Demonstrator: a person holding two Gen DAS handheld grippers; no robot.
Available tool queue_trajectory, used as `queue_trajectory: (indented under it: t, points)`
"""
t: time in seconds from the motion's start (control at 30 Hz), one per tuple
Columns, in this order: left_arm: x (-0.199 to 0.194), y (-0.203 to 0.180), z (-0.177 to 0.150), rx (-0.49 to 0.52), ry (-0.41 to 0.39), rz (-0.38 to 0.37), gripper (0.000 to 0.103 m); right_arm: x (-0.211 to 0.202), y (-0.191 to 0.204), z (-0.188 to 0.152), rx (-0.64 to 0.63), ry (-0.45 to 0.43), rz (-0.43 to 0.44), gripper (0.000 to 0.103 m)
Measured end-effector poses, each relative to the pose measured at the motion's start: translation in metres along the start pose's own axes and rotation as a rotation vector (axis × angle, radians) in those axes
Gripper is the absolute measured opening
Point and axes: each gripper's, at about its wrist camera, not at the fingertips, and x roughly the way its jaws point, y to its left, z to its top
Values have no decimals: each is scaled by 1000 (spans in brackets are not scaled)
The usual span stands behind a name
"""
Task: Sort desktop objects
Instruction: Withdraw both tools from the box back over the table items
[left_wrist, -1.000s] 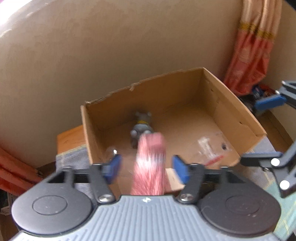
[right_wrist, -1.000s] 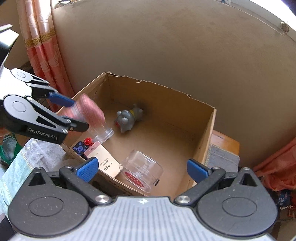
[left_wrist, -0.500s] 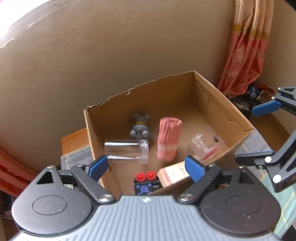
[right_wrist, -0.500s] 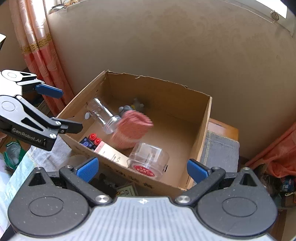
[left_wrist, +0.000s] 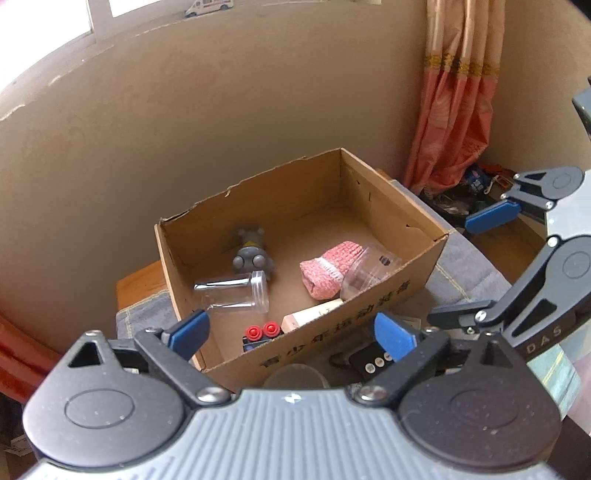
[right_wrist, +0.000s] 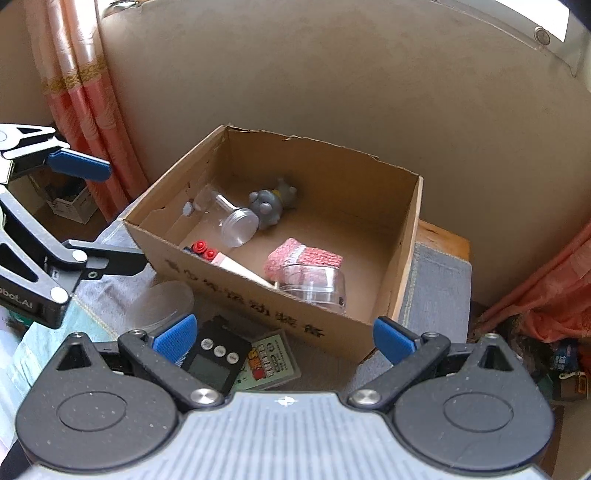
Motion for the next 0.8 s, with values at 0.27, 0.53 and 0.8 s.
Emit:
queue_trajectory:
  t: [0.27, 0.53, 0.8]
  points:
    - [-19, -8, -18, 5, -37, -1, 96, -16, 11, -11, -22, -18, 4, 103]
    - [-26, -22, -54, 3, -38, -17, 98, -11, 18, -47, -3, -1, 2, 103]
    - [-10, -21, -84, -27, 3, -28, 98, 5, 32, -87, 73, 41, 61, 103]
